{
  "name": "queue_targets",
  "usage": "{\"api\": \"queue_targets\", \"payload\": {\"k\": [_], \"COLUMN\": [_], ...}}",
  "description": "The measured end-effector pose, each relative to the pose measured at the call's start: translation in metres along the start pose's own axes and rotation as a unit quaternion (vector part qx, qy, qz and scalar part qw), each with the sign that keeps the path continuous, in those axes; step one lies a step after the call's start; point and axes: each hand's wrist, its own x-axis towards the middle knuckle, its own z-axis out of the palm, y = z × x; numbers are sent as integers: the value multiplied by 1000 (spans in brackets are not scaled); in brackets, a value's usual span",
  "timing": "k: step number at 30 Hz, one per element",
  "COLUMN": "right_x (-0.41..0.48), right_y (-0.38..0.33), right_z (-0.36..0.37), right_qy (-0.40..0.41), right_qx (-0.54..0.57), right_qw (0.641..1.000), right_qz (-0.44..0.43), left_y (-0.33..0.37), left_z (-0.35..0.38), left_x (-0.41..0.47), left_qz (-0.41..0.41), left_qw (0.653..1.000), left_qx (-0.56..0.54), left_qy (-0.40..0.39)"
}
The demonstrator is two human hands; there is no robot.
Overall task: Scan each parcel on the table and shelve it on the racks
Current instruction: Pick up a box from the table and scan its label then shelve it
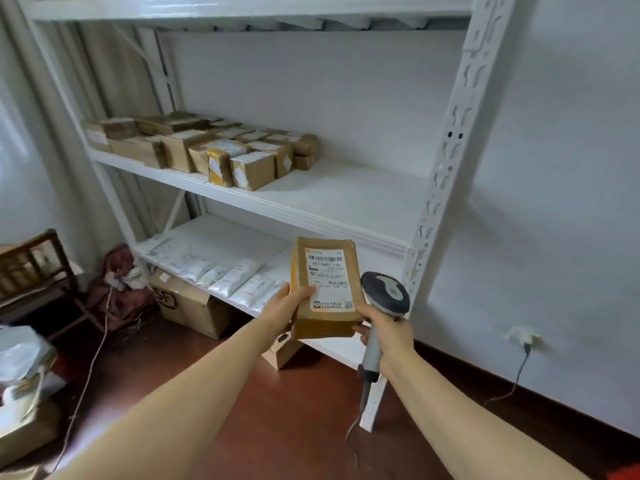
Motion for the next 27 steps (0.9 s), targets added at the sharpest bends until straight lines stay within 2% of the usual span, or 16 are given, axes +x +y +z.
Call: {"api": "queue_targets", "payload": {"k": [4, 8, 10, 12, 14, 17, 22, 24, 27], "right_x": [29, 57, 73, 93, 118, 159, 240, 272, 316], "right_y": [-21, -48, -62, -76, -92, -118, -159, -172, -186], "right_z": [72, 119, 135, 149, 160, 174, 185, 188, 194], "right_qy": [10, 24, 39, 50, 59, 67, 67, 78, 84], "right_qx": [36, 58, 53, 43, 31, 24, 17, 12, 7], "right_qw": [999, 998, 998, 997, 997, 996, 996, 996, 996], "right_qz": [1, -10, -19, -32, -42, -51, -50, -38, -19], "left_y": [33, 74, 91, 106, 119, 140, 173, 186, 199], "left_z": [-48, -64, -66, -69, -70, -67, -54, -45, -36], "left_x": [37, 74, 95, 117, 141, 179, 253, 284, 330], "left_qz": [48, 106, 127, 167, 234, 318, 360, 359, 314], "left_qw": [999, 992, 985, 964, 927, 876, 812, 801, 818], "left_qx": [19, 68, 107, 183, 262, 340, 438, 464, 475], "left_qy": [3, -6, 36, 94, 132, 128, 135, 119, 87]}}
